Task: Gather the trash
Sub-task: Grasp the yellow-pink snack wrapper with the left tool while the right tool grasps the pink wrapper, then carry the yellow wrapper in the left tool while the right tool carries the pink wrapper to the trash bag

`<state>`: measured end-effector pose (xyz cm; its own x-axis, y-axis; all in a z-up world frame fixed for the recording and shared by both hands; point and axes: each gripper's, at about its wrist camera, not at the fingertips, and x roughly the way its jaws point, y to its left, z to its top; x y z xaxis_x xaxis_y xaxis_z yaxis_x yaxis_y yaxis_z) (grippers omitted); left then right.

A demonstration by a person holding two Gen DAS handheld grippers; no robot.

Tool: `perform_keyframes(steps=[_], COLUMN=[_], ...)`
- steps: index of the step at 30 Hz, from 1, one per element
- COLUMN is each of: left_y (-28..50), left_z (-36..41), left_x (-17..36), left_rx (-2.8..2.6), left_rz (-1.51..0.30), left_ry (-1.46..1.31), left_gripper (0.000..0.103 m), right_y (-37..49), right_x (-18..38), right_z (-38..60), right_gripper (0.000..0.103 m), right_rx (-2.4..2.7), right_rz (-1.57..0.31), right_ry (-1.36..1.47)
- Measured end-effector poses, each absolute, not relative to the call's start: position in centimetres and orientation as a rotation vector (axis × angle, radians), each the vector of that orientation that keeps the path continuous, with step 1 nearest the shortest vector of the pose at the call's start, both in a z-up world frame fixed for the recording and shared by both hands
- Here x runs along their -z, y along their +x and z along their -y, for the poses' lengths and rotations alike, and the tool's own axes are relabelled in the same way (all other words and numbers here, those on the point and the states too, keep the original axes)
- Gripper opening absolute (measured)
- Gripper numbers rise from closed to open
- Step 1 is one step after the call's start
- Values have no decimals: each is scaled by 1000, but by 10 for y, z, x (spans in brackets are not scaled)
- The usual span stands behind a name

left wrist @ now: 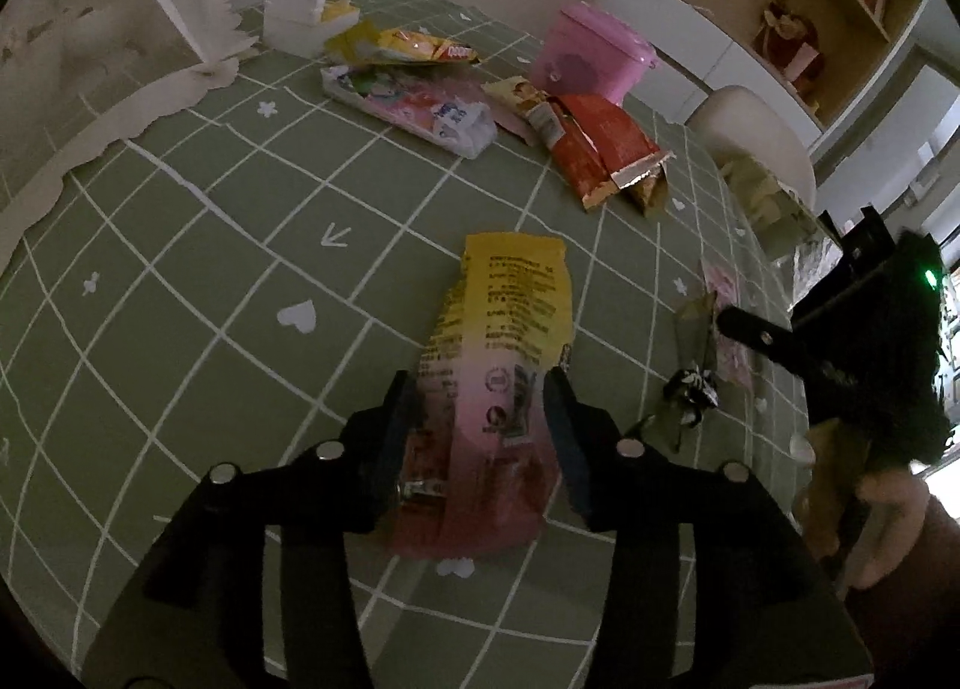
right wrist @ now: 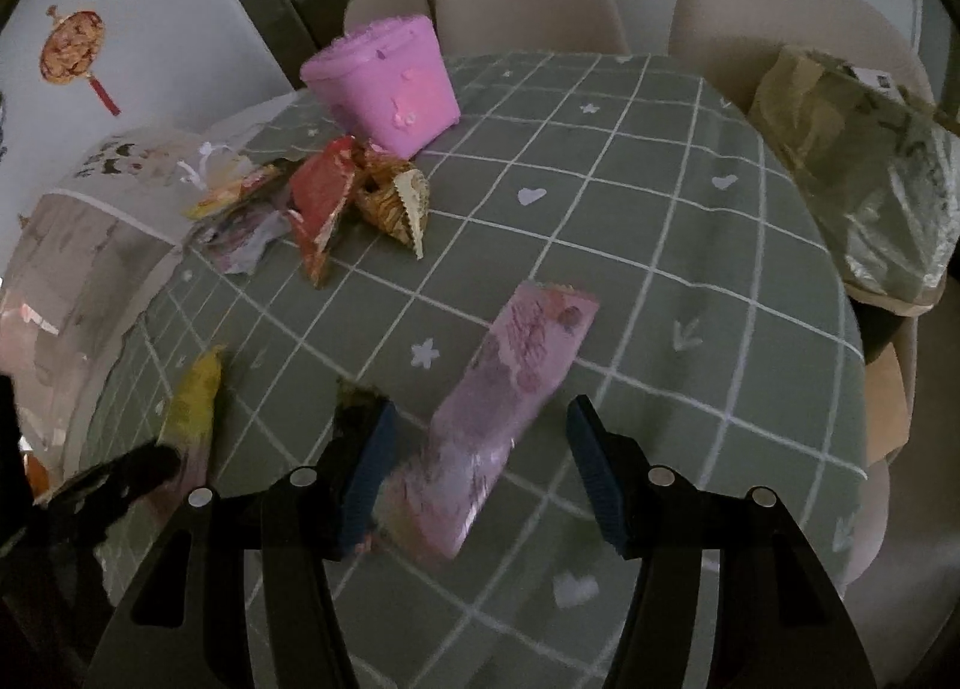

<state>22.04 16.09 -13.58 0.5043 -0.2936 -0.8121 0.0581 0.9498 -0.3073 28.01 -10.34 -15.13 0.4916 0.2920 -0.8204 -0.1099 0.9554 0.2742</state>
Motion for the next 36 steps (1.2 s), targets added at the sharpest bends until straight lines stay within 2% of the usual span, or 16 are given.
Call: perform_keyframes(steps=[3,5,6,7,10,13,21,28,32,36], left_y=[220,220,221,221,221,222,234,256,257,243], left_z=[-160,-159,-160,-160,-160,-159,-154,-130,-124,-117], left_x=[136,136,136,136,135,134,129,134,130,104], left_rx=[214,213,213,214,215,223,238,227,207,181], left_rz=[-1027,-1031,-1032,-1032,-1032,-1032,-1035,-1086,-1085,-1014], left_ry=[-246,-242,-243,-244,-245,-244,-218,-77,-60,-56], left_gripper=[45,45,45,45,46,50,50,50,18,17], right_y=[292,296,298,298,295,288,254,238,231,224], right_x=[152,152,152,152,149,144,131,128,119,103], right_z=[96,94,94,95,105,115,133,140,141,143], right_gripper=[54,39,25,16,11,9,9,9,9,9], right_rx=[-227,-216,-222,-240,-234,-241,-274,-287,-308,-342], right_rz=[-1035,-1039,-1043,-1051,-1041,-1033,-1008,-1003,-968,-918], right_ry=[152,116,93,93,109,124,149,166,145,118])
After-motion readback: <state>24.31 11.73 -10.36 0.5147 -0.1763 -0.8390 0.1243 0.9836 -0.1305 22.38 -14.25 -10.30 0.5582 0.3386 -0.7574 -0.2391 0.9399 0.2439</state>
